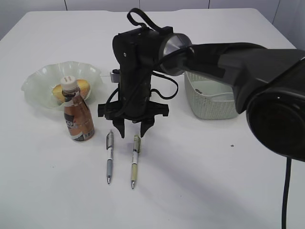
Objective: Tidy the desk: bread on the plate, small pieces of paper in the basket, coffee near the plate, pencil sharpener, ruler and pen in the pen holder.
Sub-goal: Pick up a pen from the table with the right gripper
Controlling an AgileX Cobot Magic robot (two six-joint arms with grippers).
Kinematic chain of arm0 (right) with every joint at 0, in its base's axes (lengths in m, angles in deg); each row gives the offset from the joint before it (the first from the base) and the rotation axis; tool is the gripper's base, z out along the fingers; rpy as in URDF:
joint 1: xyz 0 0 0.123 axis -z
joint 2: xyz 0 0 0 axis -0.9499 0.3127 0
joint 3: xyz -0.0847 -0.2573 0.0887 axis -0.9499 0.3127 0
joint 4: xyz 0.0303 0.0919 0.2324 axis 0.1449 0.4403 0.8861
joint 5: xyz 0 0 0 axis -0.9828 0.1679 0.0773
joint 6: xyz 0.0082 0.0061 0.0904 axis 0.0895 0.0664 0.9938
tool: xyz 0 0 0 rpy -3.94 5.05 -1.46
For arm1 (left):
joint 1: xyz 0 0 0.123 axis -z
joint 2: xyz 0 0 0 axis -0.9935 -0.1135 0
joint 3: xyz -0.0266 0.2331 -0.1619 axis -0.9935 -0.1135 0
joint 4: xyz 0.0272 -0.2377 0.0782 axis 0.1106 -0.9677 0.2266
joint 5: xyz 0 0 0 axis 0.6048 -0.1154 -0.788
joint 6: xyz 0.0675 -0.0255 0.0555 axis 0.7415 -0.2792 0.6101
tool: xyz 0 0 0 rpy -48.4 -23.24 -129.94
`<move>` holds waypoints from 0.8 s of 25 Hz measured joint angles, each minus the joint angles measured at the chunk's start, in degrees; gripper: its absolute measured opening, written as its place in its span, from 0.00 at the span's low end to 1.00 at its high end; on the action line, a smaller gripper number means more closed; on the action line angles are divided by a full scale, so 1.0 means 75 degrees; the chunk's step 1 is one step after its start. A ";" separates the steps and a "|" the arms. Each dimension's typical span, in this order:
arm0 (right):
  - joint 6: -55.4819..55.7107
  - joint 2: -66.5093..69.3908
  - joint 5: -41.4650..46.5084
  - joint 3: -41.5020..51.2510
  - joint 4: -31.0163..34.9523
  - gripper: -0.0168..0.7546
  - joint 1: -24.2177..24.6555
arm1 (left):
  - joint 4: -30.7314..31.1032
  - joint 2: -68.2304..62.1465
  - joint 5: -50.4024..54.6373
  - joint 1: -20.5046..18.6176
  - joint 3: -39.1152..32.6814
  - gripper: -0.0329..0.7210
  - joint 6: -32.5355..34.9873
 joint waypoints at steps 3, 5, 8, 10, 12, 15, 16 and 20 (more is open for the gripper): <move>0.0000 0.0137 0.0000 0.0000 -0.0005 0.50 0.0000 | 0.0000 0.0000 0.0000 0.0000 0.0000 0.36 0.0000; 0.0000 0.0172 0.0000 0.0000 -0.0017 0.50 0.0000 | 0.0000 0.0000 0.0000 0.0000 0.0000 0.36 0.0000; 0.0000 0.0186 0.0000 0.0000 -0.0097 0.50 0.0000 | 0.0000 0.0000 0.0000 0.0000 0.0000 0.36 0.0000; 0.0000 0.0186 0.0000 0.0000 -0.0192 0.50 0.0000 | 0.0000 0.0000 0.0000 0.0000 0.0000 0.36 0.0000; 0.0000 0.0186 0.0000 0.0000 -0.0285 0.50 0.0000 | 0.0000 0.0000 0.0000 0.0000 0.0000 0.36 0.0000; 0.0000 0.0186 0.0000 0.0000 -0.0285 0.50 0.0000 | 0.0000 0.0000 0.0000 0.0000 0.0000 0.36 0.0000; 0.0000 0.0186 0.0000 0.0000 -0.0285 0.50 0.0000 | 0.0000 0.0000 0.0000 0.0000 0.0000 0.36 0.0000; 0.0000 0.0186 0.0000 0.0000 -0.0285 0.50 0.0000 | 0.0000 0.0000 -0.0044 0.0000 0.0000 0.36 0.0000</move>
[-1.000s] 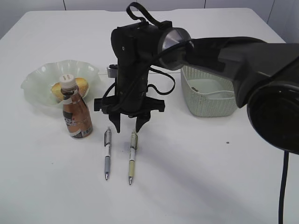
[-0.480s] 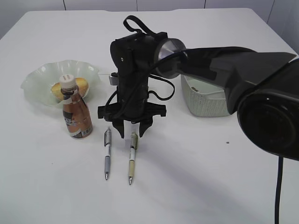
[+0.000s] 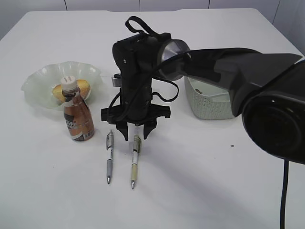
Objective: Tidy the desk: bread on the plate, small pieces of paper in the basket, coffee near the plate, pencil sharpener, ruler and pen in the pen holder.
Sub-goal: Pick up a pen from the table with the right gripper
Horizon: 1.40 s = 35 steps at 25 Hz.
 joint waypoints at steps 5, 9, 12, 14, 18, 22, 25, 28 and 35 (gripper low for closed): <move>0.0000 0.0160 0.0000 0.0000 0.0233 0.50 0.0000 | 0.0000 0.0000 -0.0219 0.0000 0.0000 0.36 0.0000; 0.0000 0.0282 0.0000 0.0000 0.0299 0.50 0.0000 | 0.0000 0.0000 -0.0275 0.0000 0.0000 0.36 0.0000; 0.0000 0.0306 0.0000 0.0000 0.0311 0.50 0.0000 | 0.0000 0.0000 -0.0288 0.0000 0.0000 0.36 0.0000; 0.0000 0.0324 0.0000 0.0000 0.0311 0.50 0.0000 | 0.0000 0.0000 -0.0288 0.0000 0.0000 0.36 0.0000; 0.0000 0.0382 0.0005 -0.0036 0.0311 0.50 0.0000 | 0.0000 0.0000 -0.0288 0.0000 0.0000 0.36 0.0000; 0.0000 0.0397 0.0047 -0.0085 0.0329 0.49 0.0000 | 0.0000 0.0000 -0.0259 0.0000 0.0000 0.36 0.0000; 0.0000 0.0397 0.0065 -0.0085 0.0328 0.41 0.0000 | 0.0000 0.0000 -0.0243 0.0000 0.0000 0.36 0.0000; 0.0000 0.0407 0.0065 -0.0085 0.0328 0.24 0.0000 | 0.0000 0.0000 -0.0243 0.0000 0.0000 0.36 0.0000; -0.0475 0.0390 0.0051 -0.0085 0.0521 0.16 0.0000 | 0.0000 0.0000 -0.0243 0.0000 0.0000 0.36 0.0000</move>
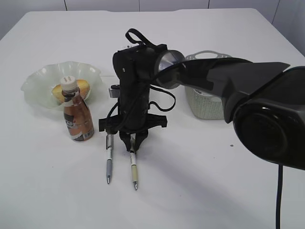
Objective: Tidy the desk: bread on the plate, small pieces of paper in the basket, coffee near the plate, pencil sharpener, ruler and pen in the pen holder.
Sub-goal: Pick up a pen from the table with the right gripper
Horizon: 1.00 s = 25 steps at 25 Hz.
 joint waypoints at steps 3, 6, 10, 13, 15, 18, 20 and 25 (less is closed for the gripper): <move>-0.0366 -0.0176 0.0000 0.0034 0.0125 0.16 0.0000 | 0.0000 0.0000 0.0014 0.0000 0.0000 0.36 0.0000; -0.0738 -0.0656 0.0000 0.0051 0.0088 0.16 0.0000 | 0.0000 0.0000 0.0014 0.0000 0.0000 0.36 0.0000; -0.1028 -0.1435 0.0000 0.0071 -0.0048 0.16 0.0071 | 0.0000 0.0000 0.0014 0.0000 0.0000 0.36 0.0000; -0.1231 -0.1922 0.0000 0.0369 0.0011 0.16 0.0230 | 0.0000 0.0000 0.0028 0.0000 0.0000 0.36 0.0000; -0.1395 -0.2226 0.0015 0.0715 0.0110 0.16 0.0408 | 0.0000 0.0000 0.0044 0.0000 0.0000 0.36 0.0000; -0.1659 -0.2785 0.0025 0.1419 0.0110 0.16 0.0683 | -0.0013 0.0000 0.0074 0.0000 0.0000 0.36 0.0000; -0.1834 -0.3237 0.0025 0.1857 0.0140 0.16 0.0902 | -0.0013 0.0000 0.0122 0.0000 0.0000 0.36 0.0000; -0.2477 -0.4293 -0.0584 0.3240 0.0688 0.16 0.1526 | -0.0013 0.0000 0.0170 0.0000 0.0000 0.36 0.0000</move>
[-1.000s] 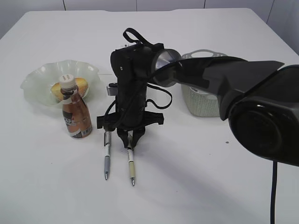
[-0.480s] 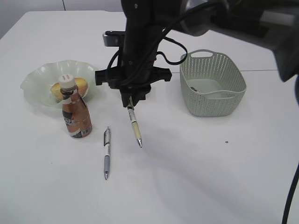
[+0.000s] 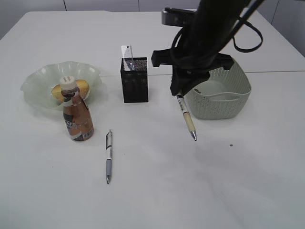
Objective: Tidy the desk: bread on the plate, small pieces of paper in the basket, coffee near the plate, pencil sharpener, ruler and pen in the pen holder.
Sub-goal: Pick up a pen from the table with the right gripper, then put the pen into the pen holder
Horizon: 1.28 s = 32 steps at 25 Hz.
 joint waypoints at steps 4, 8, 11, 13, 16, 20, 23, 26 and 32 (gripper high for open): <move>-0.0903 -0.0758 -0.1536 0.1417 0.0999 0.16 0.0545 | 0.0000 0.0000 0.0000 0.0000 0.0000 0.36 0.0000; -0.2478 -0.0938 -0.2985 0.2040 0.2147 0.16 0.0870 | -0.0078 0.0000 0.0003 0.0000 0.0000 0.36 0.0000; -0.3476 -0.0923 -0.3959 0.2106 0.2915 0.16 0.0922 | -0.0165 0.0000 0.0003 0.0000 0.0000 0.36 0.0000; -0.4105 -0.0844 -0.4689 0.2106 0.3510 0.16 0.0951 | -0.0208 0.0000 0.0003 0.0000 0.0000 0.36 0.0000; -0.5587 -0.0599 -0.5478 0.2106 0.4917 0.16 0.1021 | -0.0225 0.0000 0.0017 0.0000 0.0000 0.36 0.0000; -0.8081 -0.0003 -0.5803 0.1795 0.7456 0.16 0.1037 | -0.0228 0.0000 0.0017 0.0000 0.0000 0.36 0.0000; -0.9841 0.0542 -0.5929 0.1327 0.9398 0.16 0.1037 | -0.0242 0.0000 0.0017 0.0000 0.0000 0.36 0.0000; -1.1311 0.0943 -0.5976 0.0863 1.0747 0.16 0.1037 | -0.0260 0.0000 0.0017 0.0000 0.0000 0.36 0.0000; -1.2928 0.1400 -0.5983 0.0270 1.2315 0.16 0.1037 | -0.0306 0.0000 0.0017 0.0000 0.0000 0.36 0.0000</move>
